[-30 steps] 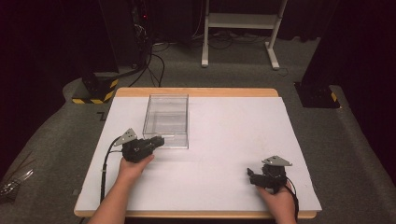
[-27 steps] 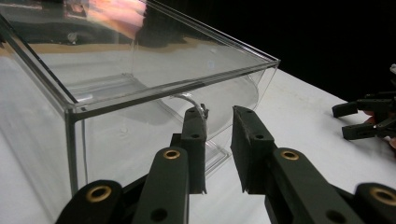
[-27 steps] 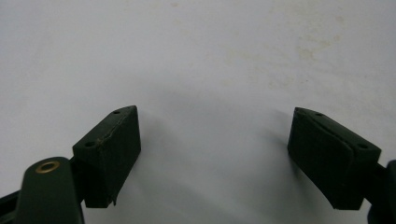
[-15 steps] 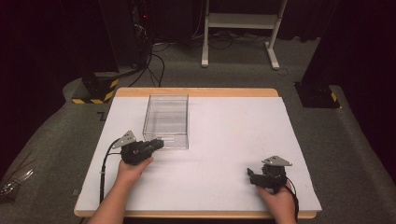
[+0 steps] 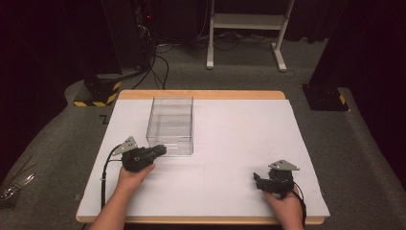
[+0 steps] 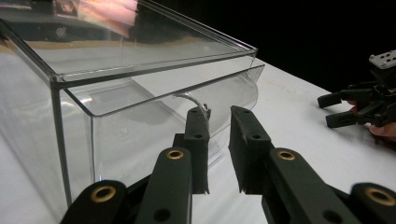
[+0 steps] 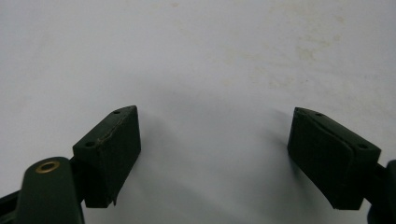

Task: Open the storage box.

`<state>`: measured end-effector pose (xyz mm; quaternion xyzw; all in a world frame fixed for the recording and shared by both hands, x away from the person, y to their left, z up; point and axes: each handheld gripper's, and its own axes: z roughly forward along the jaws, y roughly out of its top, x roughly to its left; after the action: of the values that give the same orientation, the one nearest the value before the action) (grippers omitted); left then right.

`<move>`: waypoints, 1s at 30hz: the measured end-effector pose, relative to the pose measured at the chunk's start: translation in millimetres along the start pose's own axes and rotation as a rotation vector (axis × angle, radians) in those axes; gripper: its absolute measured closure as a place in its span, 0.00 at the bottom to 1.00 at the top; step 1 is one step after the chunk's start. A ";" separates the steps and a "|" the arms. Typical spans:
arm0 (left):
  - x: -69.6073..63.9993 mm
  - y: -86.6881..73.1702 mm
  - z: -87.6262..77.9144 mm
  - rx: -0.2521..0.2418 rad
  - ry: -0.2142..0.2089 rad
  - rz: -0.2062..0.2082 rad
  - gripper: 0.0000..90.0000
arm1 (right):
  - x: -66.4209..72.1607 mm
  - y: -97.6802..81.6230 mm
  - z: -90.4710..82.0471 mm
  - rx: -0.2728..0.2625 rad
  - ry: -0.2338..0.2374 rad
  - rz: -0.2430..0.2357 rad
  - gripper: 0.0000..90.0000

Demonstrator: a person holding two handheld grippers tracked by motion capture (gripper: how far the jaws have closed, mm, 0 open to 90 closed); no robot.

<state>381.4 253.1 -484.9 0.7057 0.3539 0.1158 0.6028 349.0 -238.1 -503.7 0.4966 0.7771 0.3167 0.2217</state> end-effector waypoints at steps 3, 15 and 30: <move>-0.8 -0.5 -0.8 0.002 -0.004 0.000 0.87 | 0.0 0.0 0.0 0.000 0.000 -0.001 0.19; -4.2 -3.4 -6.0 0.002 -0.018 0.011 0.88 | 0.1 -0.2 0.0 -0.003 -0.001 -0.002 0.19; -13.2 -6.8 -16.5 0.024 -0.041 0.026 0.89 | 0.1 -0.1 0.0 -0.002 0.000 -0.002 0.19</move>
<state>359.7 257.5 -483.7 0.7198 0.3337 0.1049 0.5996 348.9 -238.1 -503.7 0.4957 0.7771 0.3174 0.2228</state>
